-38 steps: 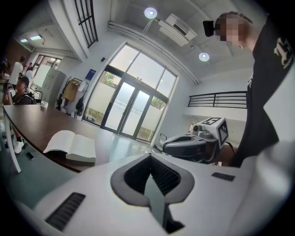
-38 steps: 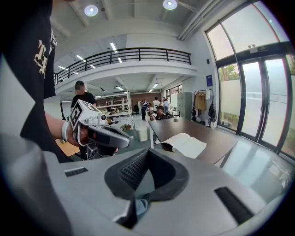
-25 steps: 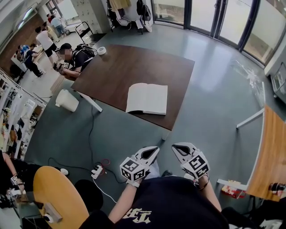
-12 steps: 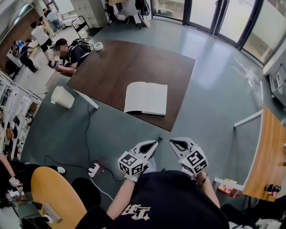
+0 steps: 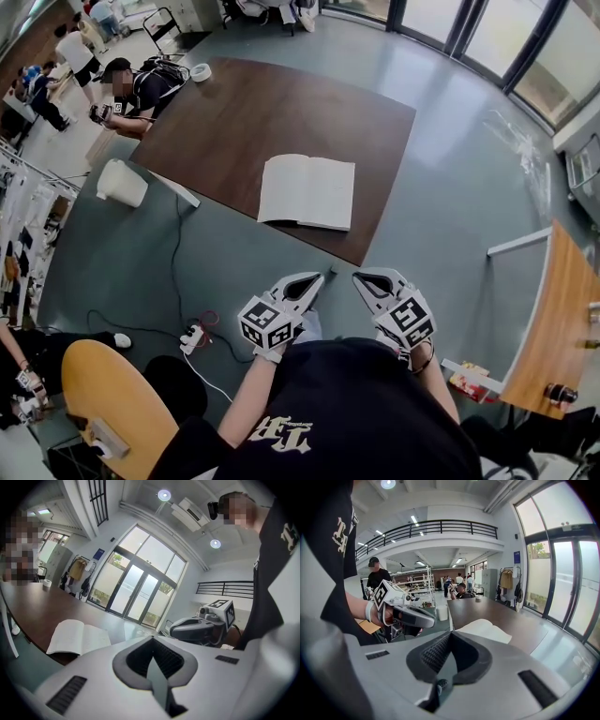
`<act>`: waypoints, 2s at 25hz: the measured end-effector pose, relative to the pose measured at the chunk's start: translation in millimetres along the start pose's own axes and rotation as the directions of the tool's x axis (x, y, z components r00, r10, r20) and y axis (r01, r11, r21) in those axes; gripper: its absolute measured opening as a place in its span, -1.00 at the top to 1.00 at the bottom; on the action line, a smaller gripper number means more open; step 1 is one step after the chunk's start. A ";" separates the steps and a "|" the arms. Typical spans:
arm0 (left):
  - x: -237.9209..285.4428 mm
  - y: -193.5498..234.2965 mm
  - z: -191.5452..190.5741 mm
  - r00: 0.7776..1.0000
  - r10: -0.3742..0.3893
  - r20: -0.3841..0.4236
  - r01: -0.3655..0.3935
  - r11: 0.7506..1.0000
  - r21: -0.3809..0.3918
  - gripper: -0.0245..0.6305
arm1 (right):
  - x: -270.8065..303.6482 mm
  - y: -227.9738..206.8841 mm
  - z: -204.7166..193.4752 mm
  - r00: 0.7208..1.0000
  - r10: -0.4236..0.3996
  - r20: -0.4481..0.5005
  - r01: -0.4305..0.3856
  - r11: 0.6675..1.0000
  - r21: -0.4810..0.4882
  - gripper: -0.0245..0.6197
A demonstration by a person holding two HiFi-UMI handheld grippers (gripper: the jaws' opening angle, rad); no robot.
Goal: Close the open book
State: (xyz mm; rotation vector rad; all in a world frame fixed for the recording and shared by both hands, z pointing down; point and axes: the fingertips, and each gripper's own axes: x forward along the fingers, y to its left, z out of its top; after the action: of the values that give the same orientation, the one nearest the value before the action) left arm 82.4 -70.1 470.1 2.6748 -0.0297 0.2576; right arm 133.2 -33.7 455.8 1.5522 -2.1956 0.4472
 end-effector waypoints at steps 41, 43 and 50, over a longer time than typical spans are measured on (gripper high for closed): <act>-33.2 159.0 44.0 0.997 -0.078 -0.011 0.077 0.993 -0.084 0.91 | 108.8 -30.1 48.3 0.989 -0.114 -0.096 0.120 0.991 0.061 0.96; -35.7 162.9 45.1 0.997 -0.076 0.000 0.076 0.993 -0.093 0.91 | 109.2 -28.9 46.1 0.988 -0.116 -0.103 0.123 0.990 0.062 0.96; -42.5 174.3 41.2 0.996 -0.074 0.051 0.082 0.981 -0.177 0.91 | 111.1 -28.7 45.3 0.987 -0.116 -0.114 0.124 0.990 0.066 0.96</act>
State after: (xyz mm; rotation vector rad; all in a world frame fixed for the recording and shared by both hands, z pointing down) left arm 36.9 -245.6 501.8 2.4960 0.0365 0.1628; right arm 121.0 -155.2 473.4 1.6463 -2.0119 0.5667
